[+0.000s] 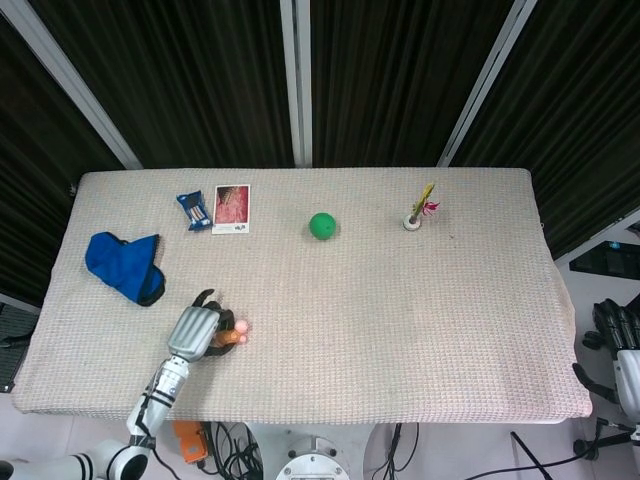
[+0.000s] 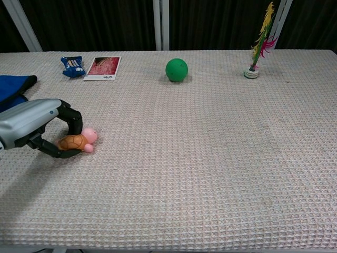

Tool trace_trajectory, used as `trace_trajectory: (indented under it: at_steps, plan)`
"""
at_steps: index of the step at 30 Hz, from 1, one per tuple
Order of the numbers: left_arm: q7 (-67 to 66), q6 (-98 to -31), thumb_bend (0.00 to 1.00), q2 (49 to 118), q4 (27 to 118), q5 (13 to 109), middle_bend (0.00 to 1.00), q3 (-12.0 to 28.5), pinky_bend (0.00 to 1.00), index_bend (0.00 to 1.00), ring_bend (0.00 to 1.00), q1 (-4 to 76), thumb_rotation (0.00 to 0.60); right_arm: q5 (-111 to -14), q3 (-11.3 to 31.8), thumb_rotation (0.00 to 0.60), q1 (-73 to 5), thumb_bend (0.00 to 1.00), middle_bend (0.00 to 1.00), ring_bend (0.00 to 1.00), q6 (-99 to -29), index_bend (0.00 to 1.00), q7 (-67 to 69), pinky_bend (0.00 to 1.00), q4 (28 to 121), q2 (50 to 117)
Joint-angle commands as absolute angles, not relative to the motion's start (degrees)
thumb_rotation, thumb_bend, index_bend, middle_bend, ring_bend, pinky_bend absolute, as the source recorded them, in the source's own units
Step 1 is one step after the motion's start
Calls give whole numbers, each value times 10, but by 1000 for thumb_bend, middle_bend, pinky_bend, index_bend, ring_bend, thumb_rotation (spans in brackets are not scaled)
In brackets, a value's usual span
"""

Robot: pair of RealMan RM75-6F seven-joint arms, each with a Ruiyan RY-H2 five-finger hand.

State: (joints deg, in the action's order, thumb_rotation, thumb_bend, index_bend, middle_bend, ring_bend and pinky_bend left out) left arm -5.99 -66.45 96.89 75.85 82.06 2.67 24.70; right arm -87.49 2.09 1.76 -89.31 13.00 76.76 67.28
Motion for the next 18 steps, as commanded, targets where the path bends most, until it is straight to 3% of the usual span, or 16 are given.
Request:
trace_trajectory:
  at_steps: [1,3,4,10,18]
  plan:
    - [-64,-659,182,938,791,827,161,17,71,170,50,247,600,-877,20,600,18,167,0,0,-895,0,130,0,769,672]
    - [-76,-659,163,921,811,819,23,18,31,68,0,244,600,-880,19,600,19,167,0,0,-898,0,129,0,772,672]
    - [-85,-663,157,913,820,811,1,21,14,43,0,240,600,-881,18,600,20,167,0,0,-900,0,128,0,774,671]
    - [-135,-688,137,844,892,800,0,19,0,7,0,223,600,-893,14,600,28,167,0,0,-919,0,118,0,795,668]
    - [-113,-837,126,709,946,858,0,-25,0,8,0,127,600,-911,10,600,29,167,0,0,-930,0,93,0,814,671]
